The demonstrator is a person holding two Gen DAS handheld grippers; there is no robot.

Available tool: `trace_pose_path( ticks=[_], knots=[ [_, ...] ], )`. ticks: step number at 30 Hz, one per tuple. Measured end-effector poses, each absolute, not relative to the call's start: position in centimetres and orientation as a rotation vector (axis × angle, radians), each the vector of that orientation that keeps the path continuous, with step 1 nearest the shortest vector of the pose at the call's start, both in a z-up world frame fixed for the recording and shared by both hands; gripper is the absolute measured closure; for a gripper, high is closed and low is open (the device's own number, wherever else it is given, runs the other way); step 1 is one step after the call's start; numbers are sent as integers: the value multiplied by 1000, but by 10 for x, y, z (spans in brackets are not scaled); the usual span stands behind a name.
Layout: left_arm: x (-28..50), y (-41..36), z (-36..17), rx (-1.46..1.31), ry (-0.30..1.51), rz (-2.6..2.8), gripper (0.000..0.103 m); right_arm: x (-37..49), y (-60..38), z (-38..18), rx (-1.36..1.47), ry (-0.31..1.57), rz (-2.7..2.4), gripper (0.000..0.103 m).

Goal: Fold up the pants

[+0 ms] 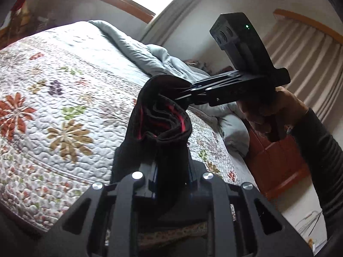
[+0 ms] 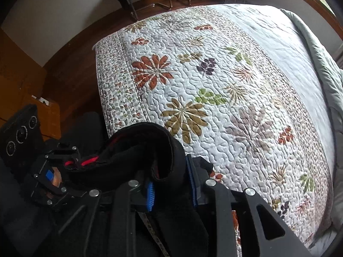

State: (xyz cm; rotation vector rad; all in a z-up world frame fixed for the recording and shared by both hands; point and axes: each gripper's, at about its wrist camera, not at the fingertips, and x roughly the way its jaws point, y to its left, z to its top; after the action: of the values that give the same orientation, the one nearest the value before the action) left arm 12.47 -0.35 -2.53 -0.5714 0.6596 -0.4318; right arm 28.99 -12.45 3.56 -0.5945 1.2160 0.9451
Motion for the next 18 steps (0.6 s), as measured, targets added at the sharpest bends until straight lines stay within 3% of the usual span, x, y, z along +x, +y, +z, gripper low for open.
trace_pose_path(
  ticks=[18],
  knots=[
    [134,-132,-45,-391,727,-576,84,264,-279,11,-420,1215,819,80]
  ],
)
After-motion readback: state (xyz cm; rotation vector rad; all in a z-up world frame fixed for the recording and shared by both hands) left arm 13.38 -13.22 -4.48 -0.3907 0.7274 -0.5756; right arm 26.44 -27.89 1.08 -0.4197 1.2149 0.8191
